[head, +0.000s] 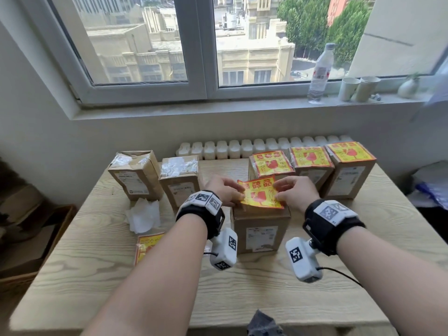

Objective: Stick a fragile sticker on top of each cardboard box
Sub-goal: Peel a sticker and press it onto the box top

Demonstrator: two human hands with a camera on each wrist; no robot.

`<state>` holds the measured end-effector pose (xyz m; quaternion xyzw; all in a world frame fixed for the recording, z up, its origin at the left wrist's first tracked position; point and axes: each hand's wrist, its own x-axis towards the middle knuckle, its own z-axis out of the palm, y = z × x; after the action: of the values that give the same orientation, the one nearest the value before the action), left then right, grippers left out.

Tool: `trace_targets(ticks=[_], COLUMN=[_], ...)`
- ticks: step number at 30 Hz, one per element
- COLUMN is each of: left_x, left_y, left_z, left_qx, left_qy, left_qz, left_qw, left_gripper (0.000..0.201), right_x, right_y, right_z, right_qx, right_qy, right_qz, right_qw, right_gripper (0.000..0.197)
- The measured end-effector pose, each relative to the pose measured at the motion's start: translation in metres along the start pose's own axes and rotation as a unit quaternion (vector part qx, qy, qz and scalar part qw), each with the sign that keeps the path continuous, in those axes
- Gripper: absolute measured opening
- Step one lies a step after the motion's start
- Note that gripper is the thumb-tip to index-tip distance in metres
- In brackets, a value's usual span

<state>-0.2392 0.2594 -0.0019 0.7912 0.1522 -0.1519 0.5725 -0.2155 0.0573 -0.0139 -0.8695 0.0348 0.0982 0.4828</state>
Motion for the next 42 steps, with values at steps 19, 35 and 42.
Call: trace_targets(ticks=[19,35,42], left_x=[-0.001,0.006,0.007], left_y=[-0.005,0.0,-0.007], left_z=[0.016,0.024,0.016], left_qx=[0.169,0.301,0.333], left_qy=[0.075,0.076,0.034], left_qz=[0.047,0.08,0.043], left_qw=[0.982,0.947,0.941], left_gripper=[0.034,0.081,0.089], right_x=[-0.007,-0.009,0.0], right_y=[0.003,-0.007,0.003], right_z=[0.002,0.009,0.008], right_qx=[-0.056,-0.295,-0.332], right_qy=[-0.008,-0.033,-0.114], right_qz=[-0.026,-0.095,-0.045], right_qw=[0.998,0.95,0.935], right_gripper=[0.034,0.064,0.083])
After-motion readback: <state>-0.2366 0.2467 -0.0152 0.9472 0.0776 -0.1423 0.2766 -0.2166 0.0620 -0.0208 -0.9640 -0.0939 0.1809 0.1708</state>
